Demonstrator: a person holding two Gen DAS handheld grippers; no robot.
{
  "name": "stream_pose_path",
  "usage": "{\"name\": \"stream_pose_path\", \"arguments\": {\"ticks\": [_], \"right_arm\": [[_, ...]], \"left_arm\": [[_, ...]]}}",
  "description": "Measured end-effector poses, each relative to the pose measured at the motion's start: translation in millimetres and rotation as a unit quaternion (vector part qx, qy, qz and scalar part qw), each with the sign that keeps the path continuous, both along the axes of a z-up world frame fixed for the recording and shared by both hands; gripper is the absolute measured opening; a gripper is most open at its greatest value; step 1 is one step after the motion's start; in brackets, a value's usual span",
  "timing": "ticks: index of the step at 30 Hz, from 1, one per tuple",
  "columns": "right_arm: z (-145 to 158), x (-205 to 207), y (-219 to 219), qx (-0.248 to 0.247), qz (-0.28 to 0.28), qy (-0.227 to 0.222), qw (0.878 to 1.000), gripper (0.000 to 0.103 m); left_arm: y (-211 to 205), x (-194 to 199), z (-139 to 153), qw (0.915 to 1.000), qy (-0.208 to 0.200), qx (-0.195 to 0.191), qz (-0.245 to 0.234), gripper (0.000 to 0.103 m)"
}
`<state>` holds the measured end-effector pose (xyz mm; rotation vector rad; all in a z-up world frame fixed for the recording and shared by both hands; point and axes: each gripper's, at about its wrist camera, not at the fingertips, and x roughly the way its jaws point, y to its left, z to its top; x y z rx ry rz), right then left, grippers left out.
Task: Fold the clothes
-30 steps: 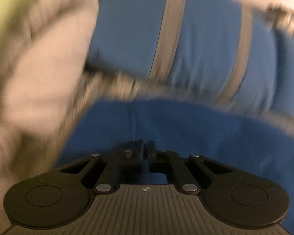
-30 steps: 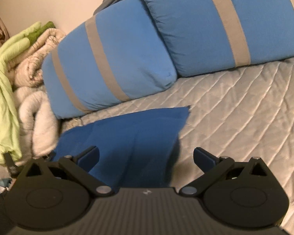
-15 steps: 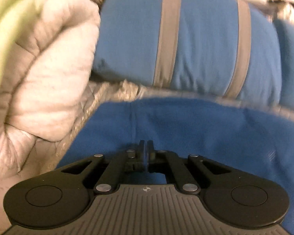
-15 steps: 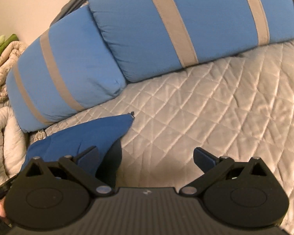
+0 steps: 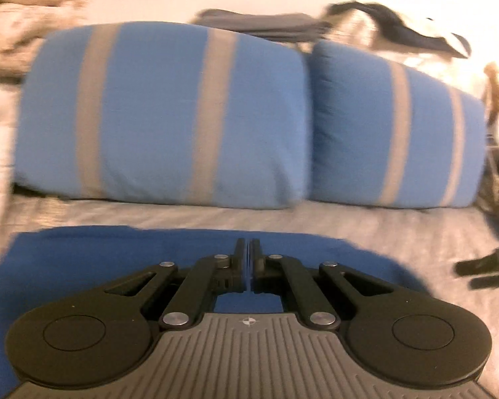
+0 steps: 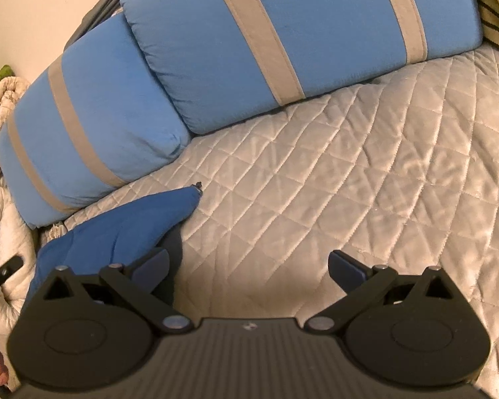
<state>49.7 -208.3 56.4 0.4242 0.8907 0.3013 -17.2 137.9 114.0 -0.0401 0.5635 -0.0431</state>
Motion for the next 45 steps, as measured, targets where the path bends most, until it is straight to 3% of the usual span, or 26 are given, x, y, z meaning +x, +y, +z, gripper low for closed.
{"name": "stream_pose_path", "arguments": {"ticks": [7,10,13,19,21,26,28,30,38,40,44,45], "right_arm": [[2,-4,-8,-0.008,0.008,-0.003,1.0,0.102],[2,-4,-13,-0.004,0.013,0.004,1.0,0.102],[2,-3,-18,0.005,0.013,0.009,1.0,0.102],[-3,2,-23,0.009,0.007,0.022,1.0,0.102],[-5,2,-24,0.01,0.005,0.027,1.0,0.102],[-8,2,-27,0.006,-0.001,0.031,0.999,0.102],[-9,2,-28,0.003,-0.005,0.034,0.999,0.102],[-10,1,-29,0.0,-0.007,0.037,0.999,0.102],[-20,3,-32,-0.036,-0.026,0.054,0.998,0.102],[-22,3,-33,-0.05,-0.029,0.056,0.997,0.102],[-25,2,-32,-0.088,-0.027,0.051,0.994,0.102],[-25,2,-32,-0.096,-0.026,0.049,0.994,0.102]], "left_arm": [[-74,51,-61,0.9988,0.044,-0.022,-0.006,0.003],[-90,67,-113,0.9961,0.078,0.04,0.01,0.003],[-91,71,-118,0.9956,0.075,0.056,0.011,0.003],[-81,65,-116,0.9976,0.062,0.03,0.007,0.003],[-86,61,-108,0.9984,0.044,0.037,0.004,0.003],[-106,46,-73,0.9998,0.004,0.012,-0.013,0.003],[-118,45,-68,0.9997,0.015,-0.011,-0.014,0.003],[-136,47,-73,0.9989,0.035,-0.011,-0.03,0.003],[-161,36,-86,0.9968,0.047,0.038,-0.052,0.002],[-166,32,-89,0.996,0.047,0.049,-0.058,0.006],[-175,25,-94,0.994,0.047,0.07,-0.07,0.042],[-177,23,-95,0.9933,0.047,0.075,-0.074,0.047]]}}
